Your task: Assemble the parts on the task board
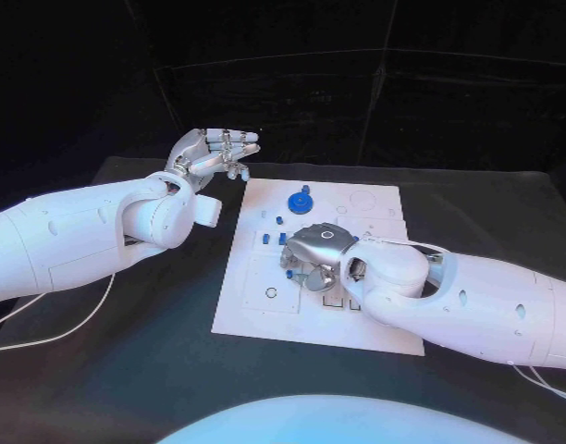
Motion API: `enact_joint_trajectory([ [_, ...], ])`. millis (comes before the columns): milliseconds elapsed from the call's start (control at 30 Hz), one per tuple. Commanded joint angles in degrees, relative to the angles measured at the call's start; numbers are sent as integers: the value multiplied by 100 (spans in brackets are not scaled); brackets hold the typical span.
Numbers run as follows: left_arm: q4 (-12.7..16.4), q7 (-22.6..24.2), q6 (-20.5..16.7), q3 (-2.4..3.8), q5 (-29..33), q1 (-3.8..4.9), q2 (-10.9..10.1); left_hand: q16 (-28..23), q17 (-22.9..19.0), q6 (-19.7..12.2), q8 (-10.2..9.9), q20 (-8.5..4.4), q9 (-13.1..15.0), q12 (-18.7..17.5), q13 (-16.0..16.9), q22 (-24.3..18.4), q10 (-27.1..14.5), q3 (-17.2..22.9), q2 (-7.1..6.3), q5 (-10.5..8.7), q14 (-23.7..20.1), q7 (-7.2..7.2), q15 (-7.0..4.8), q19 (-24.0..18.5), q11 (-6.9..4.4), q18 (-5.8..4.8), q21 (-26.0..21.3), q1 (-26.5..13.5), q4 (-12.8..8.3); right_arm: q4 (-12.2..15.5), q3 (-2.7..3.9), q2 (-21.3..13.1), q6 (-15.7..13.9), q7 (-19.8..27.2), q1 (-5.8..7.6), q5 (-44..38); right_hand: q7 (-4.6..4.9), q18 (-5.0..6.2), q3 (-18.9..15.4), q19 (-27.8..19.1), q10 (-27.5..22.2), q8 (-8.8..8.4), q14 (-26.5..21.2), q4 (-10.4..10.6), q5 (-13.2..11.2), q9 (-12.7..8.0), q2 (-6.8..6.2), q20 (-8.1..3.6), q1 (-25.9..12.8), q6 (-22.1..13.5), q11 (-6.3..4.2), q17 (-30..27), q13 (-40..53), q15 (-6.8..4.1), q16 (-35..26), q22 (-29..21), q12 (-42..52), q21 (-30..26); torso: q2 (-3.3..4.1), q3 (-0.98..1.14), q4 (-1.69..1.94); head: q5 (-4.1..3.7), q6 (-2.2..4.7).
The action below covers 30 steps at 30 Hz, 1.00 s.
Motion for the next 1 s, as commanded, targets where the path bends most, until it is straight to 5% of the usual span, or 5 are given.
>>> enact_joint_trajectory([
  [33, 19, 24, 57, 5, 14, 9, -10, -16, -1, 5, 29, 3, -9, 29, -5, -5, -41, -12, 7, 6, -33, 43, 2, -47, -2, 79, -20, 51, -37, 8, 1, -18, -267, 8, 7, 105, 34, 92, -99, -158, -151, 1, -63, 27, 12, 14, -44, 38, -80, -95, 41, -338, 8, 53, -262, -291, -25, -214, 2, 3, -1, 2, 1],
  [133, 21, 30, 51, 5, 14, 8, -22, -15, -4, 7, 33, 2, -10, 35, -6, -6, -45, -3, 14, 8, -34, 42, 1, -47, -3, 79, -21, 61, -43, 36, 1, -49, -566, 60, 6, 166, 81, 242, -246, -522, -351, -1, -303, 55, -22, 14, -70, 74, -114, -216, 88, -1099, 17, 86, -886, -1093, -16, -804, 2, 1, -7, -1, 7],
  [567, 3, 42, 34, 6, 14, 8, -84, -10, -10, 8, 41, -2, -14, 54, -7, -7, -52, 28, 34, 11, -35, 42, -3, -47, -5, 81, -21, 100, -72, 449, 8, -680, -1672, 466, 46, 788, -29, 148, -365, -170, -14, 108, -54, 81, 156, 55, -7, 14, -23, 78, -34, -910, 54, -12, -634, -682, 396, -560, -7, 1, -4, -29, 43],
  [733, -16, 44, 40, 5, 14, 7, -89, -10, -10, 8, 41, -2, -14, 54, -7, -7, -52, 28, 34, 11, -35, 42, -3, -47, -5, 81, -21, 100, -72, 687, 22, -1135, -1487, 378, 214, 1162, -87, 97, -361, -35, 172, 110, 32, 92, 180, 50, -32, -25, -22, 155, -98, -676, 53, -58, -418, -420, 499, -376, 0, 9, -14, -92, 109],
  [1000, -50, 35, 56, 4, 14, 7, -63, -7, -8, 9, 43, -3, -15, 58, -7, -7, -53, 29, 31, 10, -34, 43, -3, -47, -4, 81, -20, 101, -76, 681, 54, -1609, -682, -28, 513, 1351, -135, 106, -647, -51, -95, 21, 19, 159, 294, 24, -244, -32, -169, 26, -87, -737, 10, -52, -412, -495, 377, -420, -6, 0, -7, -265, 202],
])
